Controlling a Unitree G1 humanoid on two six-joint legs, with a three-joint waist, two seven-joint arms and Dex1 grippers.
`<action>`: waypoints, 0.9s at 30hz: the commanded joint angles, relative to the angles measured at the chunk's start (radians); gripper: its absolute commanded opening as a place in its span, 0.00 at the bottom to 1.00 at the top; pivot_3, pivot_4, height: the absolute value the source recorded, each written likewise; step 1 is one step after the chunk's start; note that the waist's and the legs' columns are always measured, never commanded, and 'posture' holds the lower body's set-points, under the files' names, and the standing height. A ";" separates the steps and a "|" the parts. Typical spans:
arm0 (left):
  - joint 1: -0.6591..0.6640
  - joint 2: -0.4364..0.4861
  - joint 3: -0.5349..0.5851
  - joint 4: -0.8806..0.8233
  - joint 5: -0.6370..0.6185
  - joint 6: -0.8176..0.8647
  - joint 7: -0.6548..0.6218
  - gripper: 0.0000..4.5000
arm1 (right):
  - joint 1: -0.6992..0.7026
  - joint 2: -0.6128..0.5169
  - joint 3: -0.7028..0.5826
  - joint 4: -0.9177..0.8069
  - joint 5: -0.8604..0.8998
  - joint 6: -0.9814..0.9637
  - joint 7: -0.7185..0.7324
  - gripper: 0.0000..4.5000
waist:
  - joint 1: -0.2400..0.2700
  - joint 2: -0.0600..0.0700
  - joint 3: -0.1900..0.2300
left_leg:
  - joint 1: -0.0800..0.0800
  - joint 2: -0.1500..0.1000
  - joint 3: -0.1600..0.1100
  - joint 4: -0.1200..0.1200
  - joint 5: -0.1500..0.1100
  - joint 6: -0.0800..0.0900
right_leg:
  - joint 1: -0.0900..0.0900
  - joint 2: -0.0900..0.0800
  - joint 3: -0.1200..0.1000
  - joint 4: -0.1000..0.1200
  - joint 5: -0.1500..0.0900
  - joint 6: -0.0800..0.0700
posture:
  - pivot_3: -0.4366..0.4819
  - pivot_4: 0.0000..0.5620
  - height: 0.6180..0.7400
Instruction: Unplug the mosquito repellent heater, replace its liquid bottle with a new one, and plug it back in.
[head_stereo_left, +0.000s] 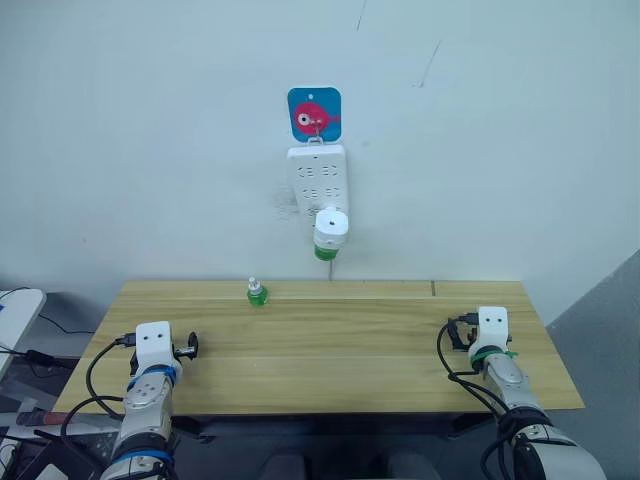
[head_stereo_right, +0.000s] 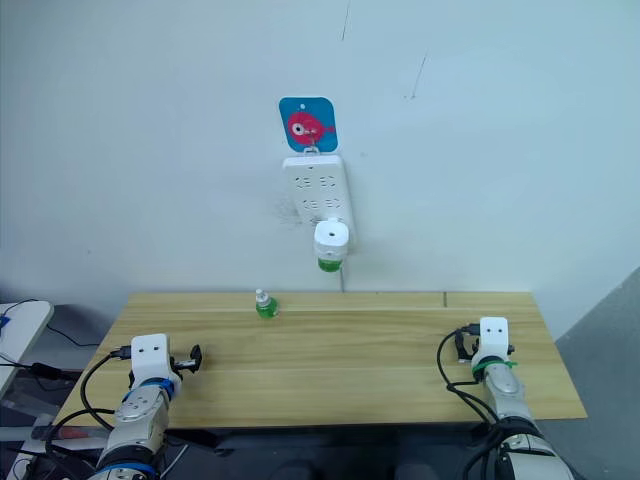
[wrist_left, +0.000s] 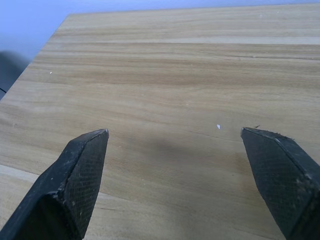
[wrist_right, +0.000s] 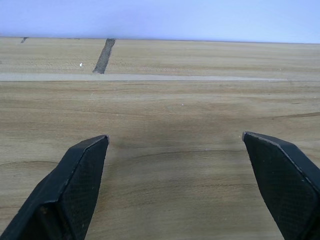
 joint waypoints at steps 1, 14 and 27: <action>-0.015 0.025 -0.003 -0.007 0.015 -0.022 0.030 1.00 | -0.015 -0.004 -0.024 -0.029 0.020 0.001 -0.009 1.00 | 0.000 0.000 0.000 | 0.000 0.000 0.000 0.000 0.000 0.000 | 0.000 0.000 0.000 0.000 0.000 0.000 | 0.65 0.15 1.00; -0.017 0.021 0.010 -0.020 -0.023 -0.011 -0.013 1.00 | -0.004 0.000 -0.019 -0.056 0.020 0.007 -0.011 1.00 | 0.000 0.001 0.000 | 0.000 0.000 -0.004 0.000 0.000 0.000 | 0.000 -0.001 -0.005 0.000 0.000 0.000 | 0.64 0.16 1.00; 0.019 0.033 0.046 -0.117 -0.095 0.020 -0.112 1.00 | 0.050 0.004 0.002 -0.151 0.007 0.008 0.003 1.00 | -0.001 0.003 0.004 | -0.001 0.000 -0.005 0.000 0.000 0.000 | 0.000 -0.001 -0.006 0.000 0.000 0.000 | 0.62 0.19 1.00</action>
